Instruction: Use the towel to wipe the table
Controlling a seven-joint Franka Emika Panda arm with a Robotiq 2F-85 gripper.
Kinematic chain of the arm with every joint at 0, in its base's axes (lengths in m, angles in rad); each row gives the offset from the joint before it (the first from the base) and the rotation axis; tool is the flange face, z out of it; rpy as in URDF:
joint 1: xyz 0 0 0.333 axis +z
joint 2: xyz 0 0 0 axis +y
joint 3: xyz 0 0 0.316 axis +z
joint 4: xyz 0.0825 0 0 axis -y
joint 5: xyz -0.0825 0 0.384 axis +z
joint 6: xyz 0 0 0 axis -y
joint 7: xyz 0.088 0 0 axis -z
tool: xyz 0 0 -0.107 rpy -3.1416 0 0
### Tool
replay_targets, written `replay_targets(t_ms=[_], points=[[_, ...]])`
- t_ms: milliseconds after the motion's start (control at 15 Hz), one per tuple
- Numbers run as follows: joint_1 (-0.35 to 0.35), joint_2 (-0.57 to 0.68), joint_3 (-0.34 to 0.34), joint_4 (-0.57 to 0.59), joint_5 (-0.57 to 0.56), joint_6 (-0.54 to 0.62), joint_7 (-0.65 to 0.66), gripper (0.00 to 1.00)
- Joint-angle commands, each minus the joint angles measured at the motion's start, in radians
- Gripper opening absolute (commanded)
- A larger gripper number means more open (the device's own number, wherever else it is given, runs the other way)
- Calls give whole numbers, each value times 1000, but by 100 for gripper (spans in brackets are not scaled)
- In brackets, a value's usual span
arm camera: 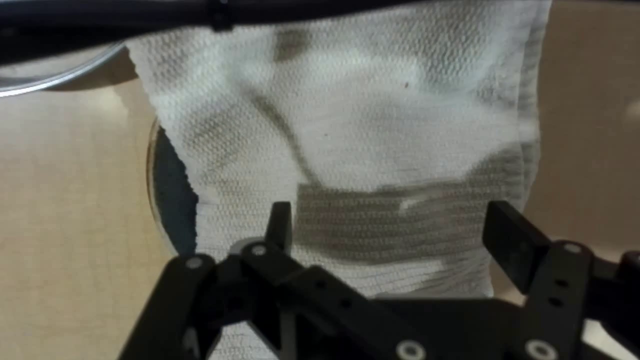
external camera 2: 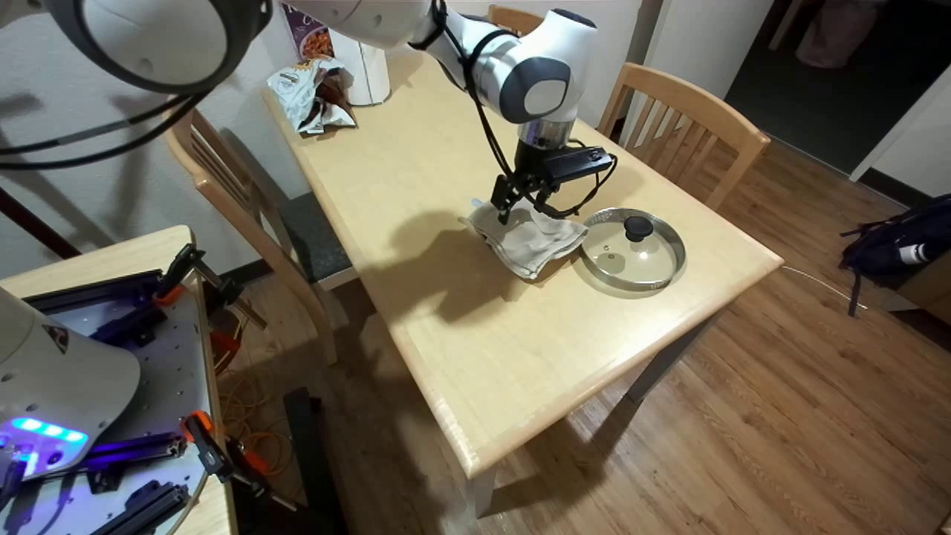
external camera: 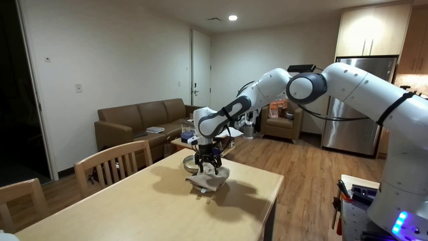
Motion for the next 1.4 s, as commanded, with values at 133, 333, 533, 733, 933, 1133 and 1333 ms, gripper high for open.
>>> replay_targets(t_ms=[133,333,533,733,933,1133,1333], points=[[4,53,3,103,16,-83,-1,64],[4,62,3,127,18,-97,-1,42],[3,69,3,142,19,-103,1,23],[4,72,1,154,22,-107,12,54],[5,76,-2,159,19,-106,15,57],[6,85,-1,168,21,-104,15,77],[7,100,-3,183,16,-106,8,95]])
